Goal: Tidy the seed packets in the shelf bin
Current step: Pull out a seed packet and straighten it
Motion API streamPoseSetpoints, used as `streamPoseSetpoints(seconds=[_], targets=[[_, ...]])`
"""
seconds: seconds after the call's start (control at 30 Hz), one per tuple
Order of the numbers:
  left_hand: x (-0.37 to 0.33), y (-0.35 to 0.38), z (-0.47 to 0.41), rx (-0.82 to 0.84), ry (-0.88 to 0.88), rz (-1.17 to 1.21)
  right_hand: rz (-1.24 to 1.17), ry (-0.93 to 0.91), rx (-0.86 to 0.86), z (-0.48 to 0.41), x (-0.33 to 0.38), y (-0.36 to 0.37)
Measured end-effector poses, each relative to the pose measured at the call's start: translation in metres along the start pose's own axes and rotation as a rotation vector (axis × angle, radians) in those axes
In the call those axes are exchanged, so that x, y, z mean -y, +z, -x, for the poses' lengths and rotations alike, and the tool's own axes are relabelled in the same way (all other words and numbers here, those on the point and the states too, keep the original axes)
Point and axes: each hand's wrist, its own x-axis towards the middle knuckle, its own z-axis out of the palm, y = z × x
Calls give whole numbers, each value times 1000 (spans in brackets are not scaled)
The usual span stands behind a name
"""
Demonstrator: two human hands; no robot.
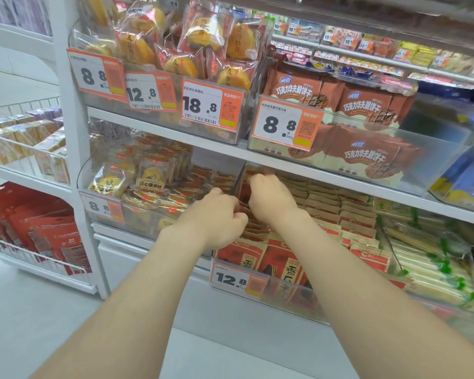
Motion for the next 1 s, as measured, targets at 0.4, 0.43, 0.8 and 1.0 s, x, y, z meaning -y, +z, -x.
streamPoseSetpoints(seconds=[0.4, 0.43, 0.8, 1.0], targets=[[-2, -5, 3, -181, -77, 106, 501, -327, 21, 22, -1, -26], [-4, -6, 4, -204, -91, 132, 523, -366, 9, 30, 0, -31], [-65, -10, 36, -590, 222, 382, -459, -321, -843, 114, -33, -66], [-115, -1, 61, -579, 336, 644, -1132, 82, -688, 150, -43, -114]])
